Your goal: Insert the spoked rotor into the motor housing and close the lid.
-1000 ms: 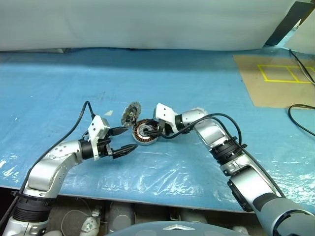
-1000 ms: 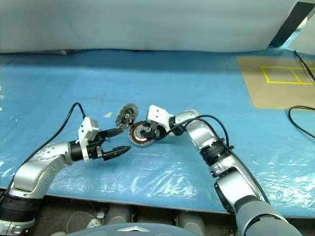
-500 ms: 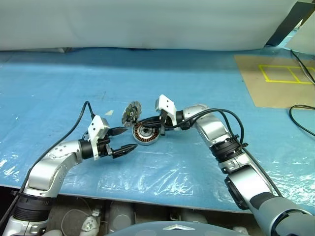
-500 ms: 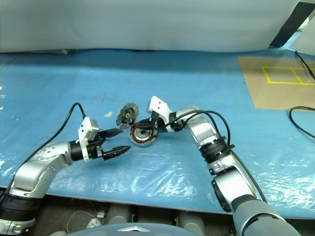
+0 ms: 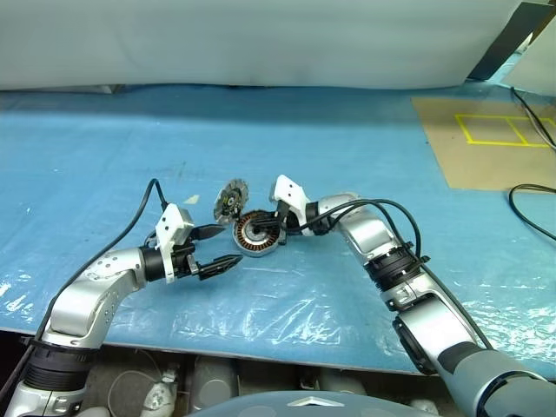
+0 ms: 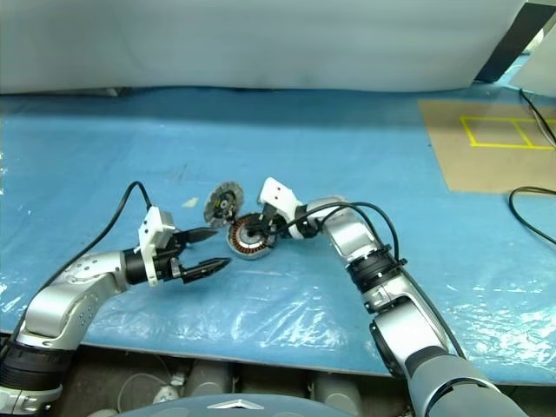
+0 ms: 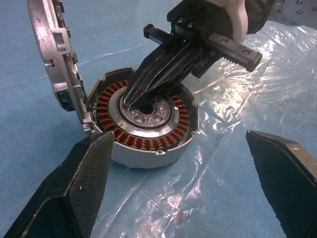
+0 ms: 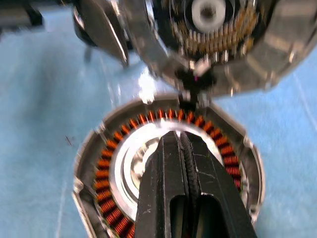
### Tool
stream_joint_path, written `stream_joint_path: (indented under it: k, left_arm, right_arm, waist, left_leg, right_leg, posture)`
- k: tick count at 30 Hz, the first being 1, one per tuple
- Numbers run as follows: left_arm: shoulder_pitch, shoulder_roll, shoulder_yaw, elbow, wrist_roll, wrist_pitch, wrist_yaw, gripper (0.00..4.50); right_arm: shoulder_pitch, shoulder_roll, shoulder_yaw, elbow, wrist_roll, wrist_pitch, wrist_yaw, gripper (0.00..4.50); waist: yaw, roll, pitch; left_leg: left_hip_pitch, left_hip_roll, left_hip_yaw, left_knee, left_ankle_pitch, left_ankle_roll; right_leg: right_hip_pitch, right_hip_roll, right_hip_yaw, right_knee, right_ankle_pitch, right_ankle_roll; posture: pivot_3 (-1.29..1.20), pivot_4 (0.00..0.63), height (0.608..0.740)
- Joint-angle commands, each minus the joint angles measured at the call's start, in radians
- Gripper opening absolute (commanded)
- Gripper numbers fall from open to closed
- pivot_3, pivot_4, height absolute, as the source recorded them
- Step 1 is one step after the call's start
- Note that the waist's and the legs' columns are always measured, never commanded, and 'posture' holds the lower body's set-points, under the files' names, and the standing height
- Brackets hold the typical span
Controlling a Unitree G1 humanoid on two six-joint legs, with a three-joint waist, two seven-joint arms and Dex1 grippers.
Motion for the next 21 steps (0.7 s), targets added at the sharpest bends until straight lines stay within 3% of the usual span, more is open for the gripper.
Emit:
stream_joint_path:
  k: [1, 6, 14, 21]
  left_arm:
    - [-0.011, 0.002, 0.001, -0.022, -0.005, -0.016, -0.007, 4.5]
    - [-0.016, 0.003, 0.002, -0.019, -0.004, -0.018, -0.007, 4.5]
    - [-0.017, 0.001, 0.001, -0.019, -0.005, -0.017, -0.006, 4.5]
    - [-0.015, -0.004, -0.002, -0.022, -0.007, -0.015, -0.004, 4.5]
  right_arm:
    - [0.025, -0.004, 0.042, 0.054, -0.055, -0.018, -0.018, 0.02]
    - [0.018, 0.007, 0.026, 0.052, -0.044, -0.027, -0.023, 0.02]
    - [-0.033, 0.062, -0.145, -0.094, 0.203, 0.182, 0.053, 0.02]
    - [0.004, 0.024, 0.002, -0.008, 0.031, 0.066, 0.004, 0.02]
  waist:
    - [-0.001, 0.0, 0.0]
    - [-0.001, 0.0, 0.0]
    - [-0.002, 0.0, 0.0]
    - [0.0, 0.0, 0.0]
  left_leg:
    - [0.001, 0.0, 0.0, 0.0, 0.0, 0.0]
    - [0.004, 0.0, 0.0, 0.001, 0.0, 0.0]
    - [-0.002, 0.001, 0.0, 0.002, 0.0, 0.0]
    - [-0.005, 0.0, 0.0, -0.001, 0.0, 0.0]
  right_leg:
    - [0.001, 0.0, 0.0, 0.0, 0.0, 0.0]
    - [0.003, 0.0, 0.0, 0.0, 0.0, 0.0]
    - [-0.002, 0.0, 0.001, 0.0, 0.0, 0.0]
    - [-0.005, 0.0, -0.001, 0.001, 0.002, 0.003]
  posture:
    - [0.0, 0.15, 0.74]
    - [0.0, 0.15, 0.74]
    - [0.0, 0.15, 0.74]
    - [0.0, 0.15, 0.74]
